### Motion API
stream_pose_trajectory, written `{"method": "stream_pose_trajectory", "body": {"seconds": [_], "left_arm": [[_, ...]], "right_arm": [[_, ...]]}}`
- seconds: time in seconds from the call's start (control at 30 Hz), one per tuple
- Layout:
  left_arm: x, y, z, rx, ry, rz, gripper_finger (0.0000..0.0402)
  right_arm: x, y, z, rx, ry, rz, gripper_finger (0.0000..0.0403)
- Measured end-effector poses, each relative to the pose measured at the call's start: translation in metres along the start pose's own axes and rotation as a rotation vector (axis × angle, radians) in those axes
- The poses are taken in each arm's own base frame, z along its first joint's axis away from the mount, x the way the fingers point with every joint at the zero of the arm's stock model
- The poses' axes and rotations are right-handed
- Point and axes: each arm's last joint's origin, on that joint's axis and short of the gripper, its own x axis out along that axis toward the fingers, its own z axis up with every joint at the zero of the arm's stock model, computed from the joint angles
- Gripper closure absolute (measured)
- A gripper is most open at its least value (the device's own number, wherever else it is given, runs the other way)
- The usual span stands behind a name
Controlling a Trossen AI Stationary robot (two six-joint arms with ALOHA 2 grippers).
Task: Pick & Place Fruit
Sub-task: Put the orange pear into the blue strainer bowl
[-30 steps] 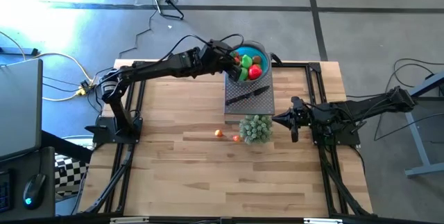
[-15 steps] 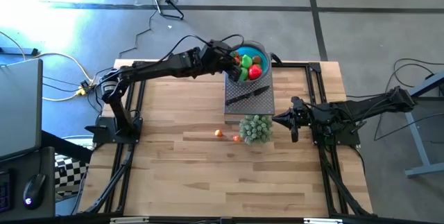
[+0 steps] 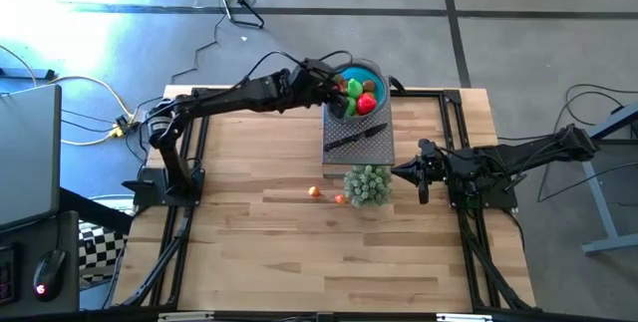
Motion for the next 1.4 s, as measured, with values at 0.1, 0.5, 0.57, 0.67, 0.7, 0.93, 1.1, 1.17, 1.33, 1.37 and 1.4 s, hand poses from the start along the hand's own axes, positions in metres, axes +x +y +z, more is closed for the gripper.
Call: {"method": "stream_pose_trajectory", "body": {"seconds": [0.1,0.5,0.57,0.67,0.7,0.93,1.1,1.17,1.33,1.37,1.4], "left_arm": [[-0.009,0.000,0.006,-0.007,-0.021,-0.011,0.0182],[-0.014,-0.001,0.007,-0.007,-0.001,-0.085,0.0283],[-0.014,-0.001,0.007,-0.011,-0.002,-0.085,0.0289],[-0.014,-0.001,0.007,-0.011,-0.002,-0.085,0.0292],[-0.014,-0.001,0.007,-0.011,-0.002,-0.085,0.0292],[-0.014,-0.001,0.008,-0.007,-0.002,-0.084,0.0293],[-0.015,-0.003,0.007,-0.004,-0.001,-0.089,0.0293],[-0.016,-0.008,0.005,0.008,0.000,-0.098,0.0293],[-0.023,-0.029,-0.003,0.085,0.009,-0.152,0.0293],[-0.025,-0.033,-0.004,0.097,0.011,-0.163,0.0293],[-0.026,-0.037,-0.006,0.112,0.012,-0.173,0.0293]], "right_arm": [[0.000,0.000,0.000,0.000,0.001,0.001,0.0401],[0.000,0.000,0.000,0.000,0.002,0.003,0.0401],[0.000,0.000,0.000,0.000,0.002,0.003,0.0401],[0.000,0.000,0.000,0.000,0.002,0.003,0.0401],[0.000,0.000,0.000,0.000,0.002,0.003,0.0401],[0.000,0.000,0.000,0.000,0.002,0.003,0.0401],[0.000,0.000,0.000,0.000,0.002,0.003,0.0401],[0.000,0.000,0.000,0.000,0.002,0.003,0.0401],[0.000,0.000,0.000,0.009,0.001,0.003,0.0401],[0.000,0.000,0.000,0.017,0.002,0.003,0.0401],[0.000,0.000,0.000,0.022,0.002,0.003,0.0401]]}}
